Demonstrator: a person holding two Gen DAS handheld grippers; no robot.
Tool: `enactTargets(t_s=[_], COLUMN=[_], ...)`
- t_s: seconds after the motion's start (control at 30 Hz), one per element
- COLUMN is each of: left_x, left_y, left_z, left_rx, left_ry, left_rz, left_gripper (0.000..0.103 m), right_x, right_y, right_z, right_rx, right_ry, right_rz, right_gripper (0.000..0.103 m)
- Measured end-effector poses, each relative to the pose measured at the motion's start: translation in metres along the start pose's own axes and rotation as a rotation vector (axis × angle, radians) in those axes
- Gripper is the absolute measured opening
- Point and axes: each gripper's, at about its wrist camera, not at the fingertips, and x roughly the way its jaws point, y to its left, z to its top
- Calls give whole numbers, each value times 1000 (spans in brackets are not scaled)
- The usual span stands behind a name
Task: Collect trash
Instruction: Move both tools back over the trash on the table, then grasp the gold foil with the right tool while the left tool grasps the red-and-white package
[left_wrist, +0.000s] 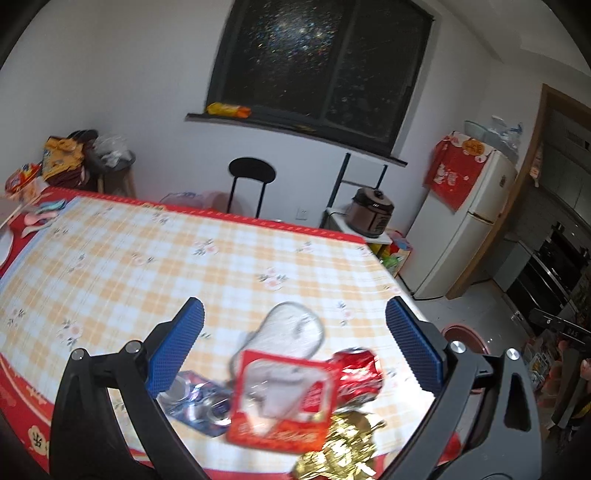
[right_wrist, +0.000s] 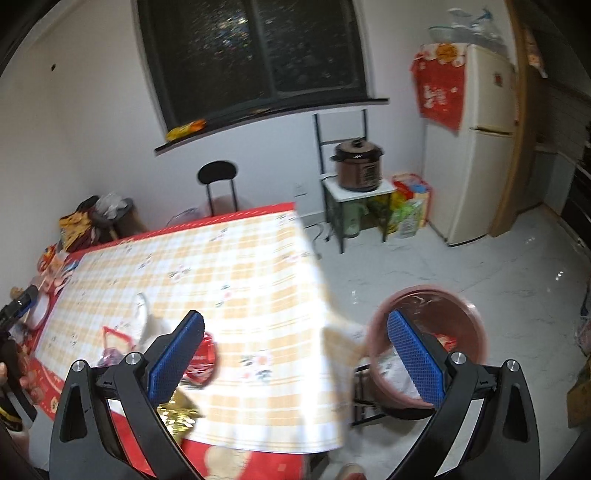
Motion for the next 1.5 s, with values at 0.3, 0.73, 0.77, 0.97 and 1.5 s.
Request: enactTargets(t_s=[0.3, 0.73, 0.77, 0.97, 1.5], left_x=[7, 39, 40, 50, 76], left_y=[58, 83, 84, 92, 82], left_z=[-28, -90, -94, -110, -116], left_rx=[-20, -52, -56, -77, -43], left_ry=[73, 219, 228, 279, 338], left_rz=[5, -11, -12, -18, -74], left_gripper=[97, 97, 97, 96, 80], right_x=[57, 141, 144, 161, 155], right_y=[74, 138, 140, 154, 143], right_z=[-50, -156, -159, -178, -179], right_rx=[-28, -152, -149, -147, -117], right_ry=[115, 369, 383, 460, 454], right_rz=[91, 145, 156, 184, 153], right_gripper=[98, 97, 96, 73, 44])
